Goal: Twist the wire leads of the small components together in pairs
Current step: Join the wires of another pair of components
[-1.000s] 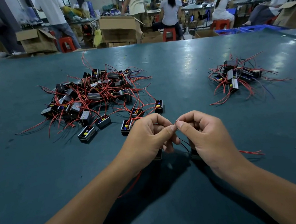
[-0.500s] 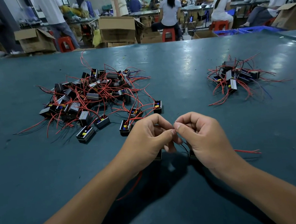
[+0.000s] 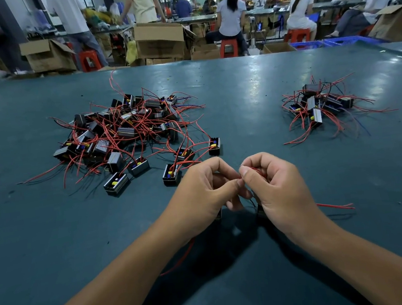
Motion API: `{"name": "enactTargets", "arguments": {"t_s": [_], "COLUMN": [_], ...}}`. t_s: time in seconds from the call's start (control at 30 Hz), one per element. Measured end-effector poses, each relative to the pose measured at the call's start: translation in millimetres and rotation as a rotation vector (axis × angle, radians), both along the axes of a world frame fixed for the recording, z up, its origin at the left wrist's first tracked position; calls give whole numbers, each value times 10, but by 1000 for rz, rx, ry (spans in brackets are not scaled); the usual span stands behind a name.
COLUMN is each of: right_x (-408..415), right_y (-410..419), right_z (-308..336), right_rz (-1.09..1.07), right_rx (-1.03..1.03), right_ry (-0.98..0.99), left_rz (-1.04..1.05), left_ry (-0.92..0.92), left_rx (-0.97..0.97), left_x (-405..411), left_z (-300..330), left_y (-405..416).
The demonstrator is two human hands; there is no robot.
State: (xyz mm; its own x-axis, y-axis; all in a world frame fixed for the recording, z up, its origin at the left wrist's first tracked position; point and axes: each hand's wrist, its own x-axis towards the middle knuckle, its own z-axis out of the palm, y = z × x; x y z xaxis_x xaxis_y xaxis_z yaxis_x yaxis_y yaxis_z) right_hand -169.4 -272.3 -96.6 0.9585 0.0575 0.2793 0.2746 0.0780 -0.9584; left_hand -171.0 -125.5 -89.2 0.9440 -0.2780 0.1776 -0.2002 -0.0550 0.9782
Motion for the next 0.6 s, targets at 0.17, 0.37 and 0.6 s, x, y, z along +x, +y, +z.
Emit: {"name": "enactTargets", "arguments": {"t_s": [0.17,0.37,0.6], "right_x": [5,-17,-83], "right_y": [-13,-53,-51], "right_z": [1,-40,9], "right_rz": [-15,9,-26], "right_rx": [-46,-215,-382], "right_ry": [-27,-135,-313], "left_rz": [77,207,174], "left_ry": [-68,-422,-324], "left_rx": [33,401,404], "left_x": [1,-4,-10], "left_z": [28,77,161], "left_y": [42,104,133]}}
